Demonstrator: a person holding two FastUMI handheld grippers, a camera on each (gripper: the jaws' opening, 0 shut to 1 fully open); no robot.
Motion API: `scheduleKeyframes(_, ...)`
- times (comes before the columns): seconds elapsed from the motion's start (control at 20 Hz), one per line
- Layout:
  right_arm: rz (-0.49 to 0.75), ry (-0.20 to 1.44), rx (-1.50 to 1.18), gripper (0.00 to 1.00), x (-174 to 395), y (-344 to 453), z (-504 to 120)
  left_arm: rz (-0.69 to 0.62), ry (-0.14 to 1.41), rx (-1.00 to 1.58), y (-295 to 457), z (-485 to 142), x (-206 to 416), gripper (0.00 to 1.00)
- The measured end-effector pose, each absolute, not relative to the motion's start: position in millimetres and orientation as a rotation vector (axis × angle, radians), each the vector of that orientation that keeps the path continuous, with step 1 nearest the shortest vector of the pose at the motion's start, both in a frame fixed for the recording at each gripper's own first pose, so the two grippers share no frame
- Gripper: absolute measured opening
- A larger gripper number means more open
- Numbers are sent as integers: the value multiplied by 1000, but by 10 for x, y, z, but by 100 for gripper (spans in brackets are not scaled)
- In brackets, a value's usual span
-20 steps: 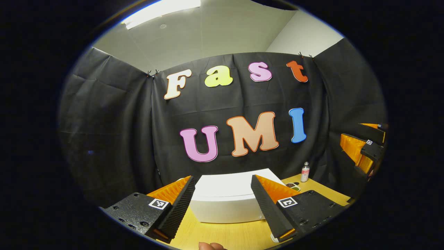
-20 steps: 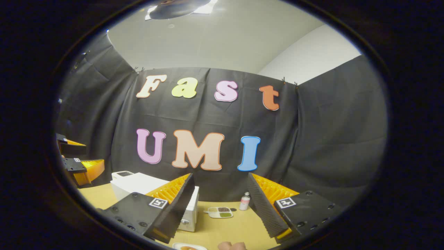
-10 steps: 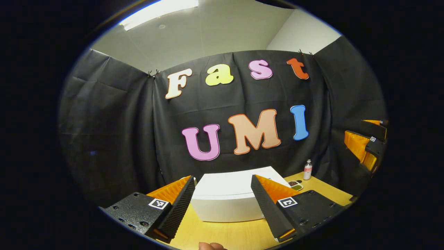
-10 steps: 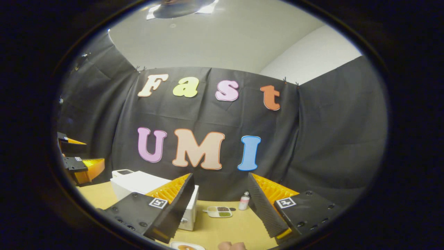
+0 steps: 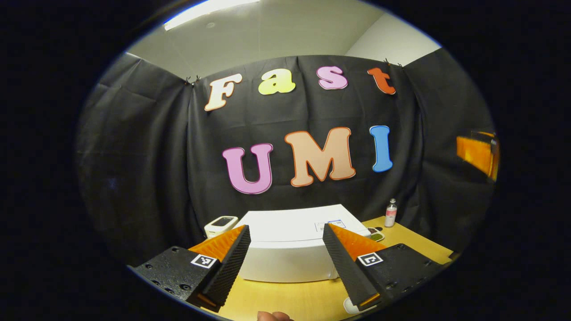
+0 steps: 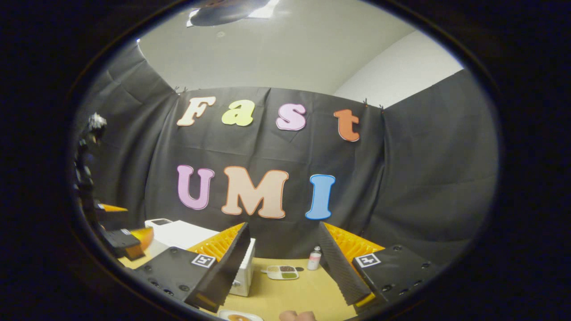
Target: Open the microwave oven with the left hand, put the food in, and close the microwave oven.
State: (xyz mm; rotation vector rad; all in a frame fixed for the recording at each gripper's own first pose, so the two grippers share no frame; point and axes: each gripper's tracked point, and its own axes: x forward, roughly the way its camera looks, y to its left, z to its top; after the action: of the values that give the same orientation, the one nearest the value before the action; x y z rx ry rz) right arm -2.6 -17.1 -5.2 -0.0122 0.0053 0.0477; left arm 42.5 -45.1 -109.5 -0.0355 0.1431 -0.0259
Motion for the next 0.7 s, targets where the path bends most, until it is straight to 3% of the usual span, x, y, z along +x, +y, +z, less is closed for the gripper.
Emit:
scheduleKeyframes(0.5, 14, 14, -34, 96, -99, -396, -154, -118, 392, 11, -1328, -2891, 994, 99)
scheduleKeyframes(0.7, -3, 30, -53, 96, -144, -491, -209, -156, 425, 33, -1550, -3099, 1150, 96)
